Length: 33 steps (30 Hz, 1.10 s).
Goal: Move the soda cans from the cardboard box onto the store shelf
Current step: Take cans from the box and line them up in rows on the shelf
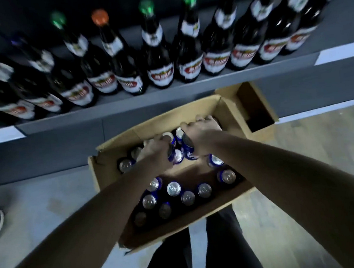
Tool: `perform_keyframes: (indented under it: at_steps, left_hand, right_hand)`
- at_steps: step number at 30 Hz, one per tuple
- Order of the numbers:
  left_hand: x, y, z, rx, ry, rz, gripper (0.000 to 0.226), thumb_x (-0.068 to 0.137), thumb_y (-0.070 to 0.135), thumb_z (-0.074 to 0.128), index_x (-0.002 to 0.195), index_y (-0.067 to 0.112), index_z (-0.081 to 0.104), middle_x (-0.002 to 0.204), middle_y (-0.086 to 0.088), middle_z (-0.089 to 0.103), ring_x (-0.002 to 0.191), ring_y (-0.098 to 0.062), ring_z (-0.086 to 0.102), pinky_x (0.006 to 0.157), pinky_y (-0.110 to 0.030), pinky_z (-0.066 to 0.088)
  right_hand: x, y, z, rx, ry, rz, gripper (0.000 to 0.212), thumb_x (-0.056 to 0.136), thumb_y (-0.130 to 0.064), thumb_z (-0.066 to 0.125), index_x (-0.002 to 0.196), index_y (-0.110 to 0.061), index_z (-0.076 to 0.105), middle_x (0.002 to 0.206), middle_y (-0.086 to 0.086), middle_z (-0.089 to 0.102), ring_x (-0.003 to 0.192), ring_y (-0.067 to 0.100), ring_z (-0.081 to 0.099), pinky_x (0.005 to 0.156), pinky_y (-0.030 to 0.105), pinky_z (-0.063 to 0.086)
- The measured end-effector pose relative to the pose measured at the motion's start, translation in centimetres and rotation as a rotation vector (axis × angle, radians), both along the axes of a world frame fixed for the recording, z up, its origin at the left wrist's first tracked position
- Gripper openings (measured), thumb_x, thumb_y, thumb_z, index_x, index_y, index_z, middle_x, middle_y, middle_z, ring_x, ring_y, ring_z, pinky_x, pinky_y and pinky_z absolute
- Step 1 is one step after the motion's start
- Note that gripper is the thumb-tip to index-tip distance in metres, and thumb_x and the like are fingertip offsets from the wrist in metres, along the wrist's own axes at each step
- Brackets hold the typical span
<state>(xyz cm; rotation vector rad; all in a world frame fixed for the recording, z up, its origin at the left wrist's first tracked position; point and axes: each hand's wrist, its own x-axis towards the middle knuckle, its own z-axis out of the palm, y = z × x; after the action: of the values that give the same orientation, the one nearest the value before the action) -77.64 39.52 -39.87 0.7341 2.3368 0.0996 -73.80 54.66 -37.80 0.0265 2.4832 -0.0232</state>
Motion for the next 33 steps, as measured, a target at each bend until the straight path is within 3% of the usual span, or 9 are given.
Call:
perform_keyframes:
  at_steps: [4,7,10,14,17,21,24,29,33]
  left_hand:
    - [-3.0,-0.9,8.6,-0.003,0.027,-0.002,0.074,0.069,0.021,0.081,0.134,0.021,0.046,0.125,-0.006,0.055,0.112,-0.027,0.054,0.080,-0.028,0.046]
    - [-5.3,-1.6,15.2,0.018,0.020,-0.062,0.066,0.067,0.022,0.081,0.126,0.019,0.052,0.116,-0.005,0.058,0.100,-0.023,0.055,0.069,-0.027,0.042]
    - [-7.7,-2.1,22.0,0.037,0.000,-0.093,0.065,0.068,0.020,0.080,0.127,0.020,0.051,0.115,-0.004,0.058,0.094,-0.022,0.060,0.071,-0.034,0.055]
    - [-9.8,-3.0,30.7,0.141,-0.005,-0.080,0.058,0.070,0.012,0.079,0.122,0.021,0.054,0.101,0.000,0.059,0.072,-0.011,0.060,0.060,-0.028,0.056]
    - [-11.0,-3.4,35.6,0.184,-0.020,-0.054,0.053,0.073,0.008,0.078,0.118,0.020,0.054,0.097,0.002,0.059,0.084,-0.020,0.065,0.058,-0.031,0.059]
    - [-12.3,-3.9,41.0,0.241,-0.010,-0.022,0.051,0.074,0.007,0.078,0.118,0.018,0.056,0.106,-0.001,0.060,0.100,-0.026,0.065,0.073,-0.042,0.060]
    - [-13.2,-3.6,44.0,0.246,0.018,-0.015,0.052,0.076,0.010,0.077,0.121,0.020,0.054,0.110,-0.001,0.058,0.101,-0.023,0.064,0.073,-0.038,0.060]
    - [-15.2,-2.5,46.8,0.274,0.097,-0.020,0.052,0.078,0.012,0.075,0.123,0.022,0.052,0.121,-0.002,0.050,0.103,-0.022,0.061,0.062,-0.030,0.059]
    - [-16.4,-1.5,47.3,0.313,0.225,-0.070,0.056,0.079,0.018,0.071,0.130,0.026,0.049,0.109,0.005,0.048,0.092,-0.013,0.056,0.059,-0.024,0.053]
  right_hand:
    - [-2.4,0.5,9.2,-0.100,-0.080,-0.032,0.094,0.069,-0.035,0.083,0.141,-0.017,0.027,0.128,0.013,0.052,0.117,0.031,0.049,0.092,0.039,0.044]
    - [-4.5,1.2,14.9,-0.149,-0.021,0.001,0.086,0.060,-0.032,0.088,0.130,-0.020,0.040,0.117,0.005,0.056,0.093,0.020,0.050,0.074,0.030,0.042]
    - [-6.7,1.5,21.6,-0.138,0.030,0.034,0.078,0.060,-0.032,0.088,0.125,-0.020,0.045,0.116,0.003,0.058,0.094,0.019,0.052,0.076,0.029,0.046]
    - [-9.0,1.1,30.0,-0.152,0.101,0.059,0.065,0.064,-0.032,0.085,0.116,-0.020,0.048,0.114,-0.001,0.058,0.099,0.020,0.057,0.072,0.029,0.051]
    - [-10.4,0.6,34.6,-0.150,0.128,0.070,0.060,0.063,-0.037,0.084,0.108,-0.026,0.046,0.114,-0.003,0.058,0.100,0.021,0.059,0.083,0.035,0.053]
    - [-11.4,-0.2,39.9,-0.162,0.159,0.052,0.062,0.071,-0.036,0.080,0.121,-0.022,0.045,0.112,-0.006,0.052,0.099,0.017,0.057,0.064,0.022,0.047]
    - [-12.2,-0.6,42.7,-0.167,0.205,0.043,0.067,0.073,-0.031,0.079,0.128,-0.018,0.043,0.123,-0.002,0.054,0.105,0.017,0.055,0.072,0.023,0.050]
    - [-13.7,-0.5,45.9,-0.063,0.322,0.042,0.081,0.066,-0.047,0.079,0.134,-0.022,0.043,0.128,-0.003,0.052,0.110,0.020,0.055,0.090,0.034,0.051]
    - [-14.5,0.1,46.7,-0.051,0.387,0.006,0.072,0.069,-0.046,0.077,0.129,-0.021,0.045,0.115,-0.006,0.052,0.100,0.017,0.052,0.080,0.029,0.046]
